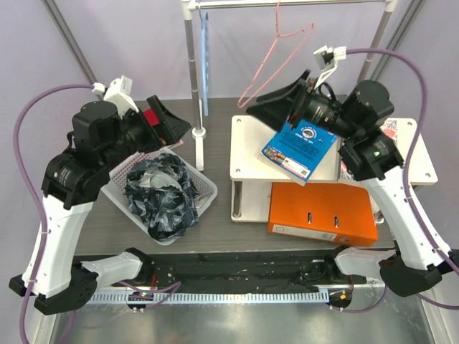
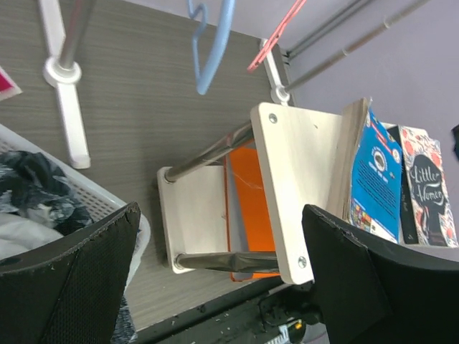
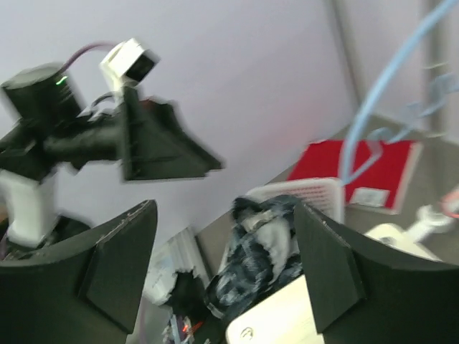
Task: Remove the shorts from the hanger
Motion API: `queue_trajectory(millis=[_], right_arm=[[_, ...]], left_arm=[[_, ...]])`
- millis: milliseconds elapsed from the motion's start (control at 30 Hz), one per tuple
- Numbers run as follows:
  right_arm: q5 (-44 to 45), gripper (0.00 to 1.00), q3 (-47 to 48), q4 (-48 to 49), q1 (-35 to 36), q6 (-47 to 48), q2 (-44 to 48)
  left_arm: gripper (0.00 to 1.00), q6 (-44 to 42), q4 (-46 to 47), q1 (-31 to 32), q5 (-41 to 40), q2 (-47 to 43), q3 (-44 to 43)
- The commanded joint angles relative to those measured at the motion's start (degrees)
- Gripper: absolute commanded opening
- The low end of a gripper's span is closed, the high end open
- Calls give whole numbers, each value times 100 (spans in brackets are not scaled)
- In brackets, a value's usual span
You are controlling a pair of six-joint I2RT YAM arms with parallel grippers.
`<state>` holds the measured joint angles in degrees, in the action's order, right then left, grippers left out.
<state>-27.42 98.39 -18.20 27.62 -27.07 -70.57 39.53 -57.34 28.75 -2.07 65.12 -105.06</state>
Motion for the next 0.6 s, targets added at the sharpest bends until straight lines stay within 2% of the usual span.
queue_trajectory(millis=[0, 33, 100, 200, 367, 500, 567], right_arm=[[-2609, 85, -1197, 2599, 86, -2441, 314], [-2924, 86, -1408, 2758, 86, -2635, 455], [-3050, 86, -1805, 2437, 104, -2576, 622], [-2893, 87, -2270, 1856, 121, -2147, 1140], [-2830, 92, -2938, 1338, 130, -2153, 2009], [-2611, 93, -3246, 687, 130, -1934, 2755], [-2454, 93, -3509, 337, 121, -1777, 3126]], left_arm=[[93, 423, 872, -1, 829, -201, 344], [93, 511, 1117, -1, 935, -237, 537], [94, 765, 1391, -10, 1313, -359, 853], [94, 1178, 1927, -10, 1893, -552, 1336], [94, 1996, 3033, -10, 2771, -904, 2277], [94, 2463, 3501, -10, 3580, -1133, 3033], [94, 2498, 3563, -10, 3695, -1325, 3262]])
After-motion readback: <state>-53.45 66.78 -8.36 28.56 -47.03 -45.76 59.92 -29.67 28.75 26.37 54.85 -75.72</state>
